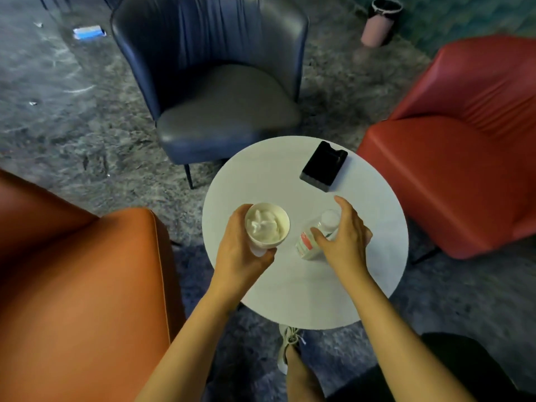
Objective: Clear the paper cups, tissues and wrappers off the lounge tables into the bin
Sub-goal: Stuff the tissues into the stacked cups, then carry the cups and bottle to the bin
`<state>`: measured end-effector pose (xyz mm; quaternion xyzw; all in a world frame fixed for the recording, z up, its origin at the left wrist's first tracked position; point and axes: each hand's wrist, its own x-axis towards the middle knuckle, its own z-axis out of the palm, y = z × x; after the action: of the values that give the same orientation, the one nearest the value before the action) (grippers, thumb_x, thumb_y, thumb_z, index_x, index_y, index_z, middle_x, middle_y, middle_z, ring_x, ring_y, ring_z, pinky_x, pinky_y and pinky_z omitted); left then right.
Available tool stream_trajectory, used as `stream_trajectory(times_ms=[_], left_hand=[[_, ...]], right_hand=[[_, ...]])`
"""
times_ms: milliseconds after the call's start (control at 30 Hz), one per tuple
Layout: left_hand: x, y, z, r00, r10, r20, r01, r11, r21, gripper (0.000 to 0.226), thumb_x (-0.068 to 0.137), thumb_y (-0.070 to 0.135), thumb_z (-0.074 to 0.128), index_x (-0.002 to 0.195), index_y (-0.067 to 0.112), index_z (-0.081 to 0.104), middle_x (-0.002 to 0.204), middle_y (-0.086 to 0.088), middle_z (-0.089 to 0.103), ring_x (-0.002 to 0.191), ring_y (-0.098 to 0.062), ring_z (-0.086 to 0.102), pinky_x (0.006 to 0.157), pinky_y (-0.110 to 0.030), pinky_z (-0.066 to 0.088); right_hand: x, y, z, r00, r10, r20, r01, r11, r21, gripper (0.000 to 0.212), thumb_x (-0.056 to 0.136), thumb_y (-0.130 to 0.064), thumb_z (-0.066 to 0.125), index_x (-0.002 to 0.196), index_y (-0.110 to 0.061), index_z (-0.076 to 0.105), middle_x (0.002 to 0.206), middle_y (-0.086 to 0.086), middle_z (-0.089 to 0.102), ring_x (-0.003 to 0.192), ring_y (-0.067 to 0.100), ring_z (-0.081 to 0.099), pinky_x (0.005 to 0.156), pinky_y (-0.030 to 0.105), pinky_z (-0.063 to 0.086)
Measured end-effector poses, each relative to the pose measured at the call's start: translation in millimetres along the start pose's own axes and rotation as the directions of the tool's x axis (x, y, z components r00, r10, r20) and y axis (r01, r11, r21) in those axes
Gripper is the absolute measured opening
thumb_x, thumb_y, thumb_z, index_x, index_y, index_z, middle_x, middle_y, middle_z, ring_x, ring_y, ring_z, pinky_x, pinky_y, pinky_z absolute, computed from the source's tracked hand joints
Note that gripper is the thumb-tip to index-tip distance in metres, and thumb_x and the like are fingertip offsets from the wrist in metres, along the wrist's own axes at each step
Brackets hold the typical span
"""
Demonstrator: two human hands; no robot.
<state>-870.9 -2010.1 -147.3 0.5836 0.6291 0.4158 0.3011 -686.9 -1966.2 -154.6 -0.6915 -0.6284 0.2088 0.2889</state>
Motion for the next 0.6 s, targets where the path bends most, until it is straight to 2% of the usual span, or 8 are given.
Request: stream_trajectory(times_ms=[67,133,233,300,433,533,600], left_hand=[[15,-4,20,0.999,-0.030,0.012,0.030,0.999,0.013,0.072,0.064,0.009,0.081,0.123,0.016,0.042,0.114,0.005,0.051,0.097,-0.002,0.048,0.076,0.001,0.035],[30,-7,37,0.999,-0.049,0.021,0.048,0.998,0.033,0.072,0.063,0.008,0.082,0.121,0.019,0.042,0.113,0.008,0.050,0.095,-0.001,0.047,0.075,0.002,0.034],[60,-5,60,0.998,-0.064,0.022,0.063,0.997,0.039,0.072,0.063,0.007,0.082,0.117,0.025,0.038,0.111,0.008,0.050,0.093,0.002,0.046,0.074,0.001,0.036],[82,-4,74,0.997,-0.075,0.019,0.075,0.997,0.036,0.069,0.063,0.007,0.082,0.117,0.021,0.042,0.111,0.007,0.052,0.094,0.000,0.048,0.074,0.000,0.037],[123,-2,108,0.992,-0.123,0.018,0.123,0.992,0.012,0.070,0.065,0.012,0.083,0.122,0.016,0.042,0.115,0.005,0.053,0.098,-0.009,0.053,0.074,-0.005,0.041],[157,-2,146,0.988,-0.153,0.018,0.153,0.988,-0.036,0.068,0.067,0.014,0.082,0.121,0.017,0.041,0.115,0.003,0.054,0.097,-0.011,0.054,0.071,-0.005,0.041],[178,-3,176,0.987,-0.162,0.013,0.163,0.985,-0.053,0.066,0.067,0.014,0.081,0.119,0.017,0.041,0.112,0.005,0.054,0.095,-0.012,0.055,0.069,-0.007,0.042]], right_hand=[[19,20,6,0.996,0.010,0.085,-0.011,1.000,0.004,0.053,0.078,-0.018,0.072,0.125,-0.016,0.048,0.116,0.004,0.060,0.108,0.024,0.053,0.091,0.026,0.021],[36,33,7,0.994,0.005,0.112,-0.010,0.999,0.044,0.043,0.079,-0.019,0.071,0.119,-0.015,0.053,0.108,0.004,0.064,0.098,0.024,0.055,0.093,0.028,0.027],[73,46,0,0.993,-0.008,0.114,-0.006,0.992,0.128,0.047,0.075,-0.017,0.075,0.117,-0.015,0.054,0.107,0.004,0.064,0.097,0.027,0.056,0.090,0.041,0.044],[100,56,-7,0.994,-0.020,0.108,0.003,0.987,0.161,0.049,0.073,-0.017,0.076,0.117,-0.017,0.054,0.108,0.001,0.064,0.099,0.026,0.058,0.085,0.039,0.048],[145,81,-22,0.999,-0.022,0.040,0.015,0.986,0.164,0.051,0.071,-0.018,0.078,0.116,-0.024,0.054,0.099,-0.011,0.061,0.091,0.016,0.057,0.072,0.017,0.038],[168,101,-36,0.999,0.008,-0.038,-0.001,0.985,0.174,0.051,0.069,-0.021,0.078,0.114,-0.025,0.054,0.086,-0.022,0.054,0.083,0.010,0.053,0.068,0.019,0.037],[178,114,-43,0.996,0.018,-0.085,-0.003,0.984,0.177,0.051,0.068,-0.021,0.079,0.114,-0.020,0.055,0.087,-0.019,0.055,0.083,0.009,0.053,0.071,0.025,0.041]])
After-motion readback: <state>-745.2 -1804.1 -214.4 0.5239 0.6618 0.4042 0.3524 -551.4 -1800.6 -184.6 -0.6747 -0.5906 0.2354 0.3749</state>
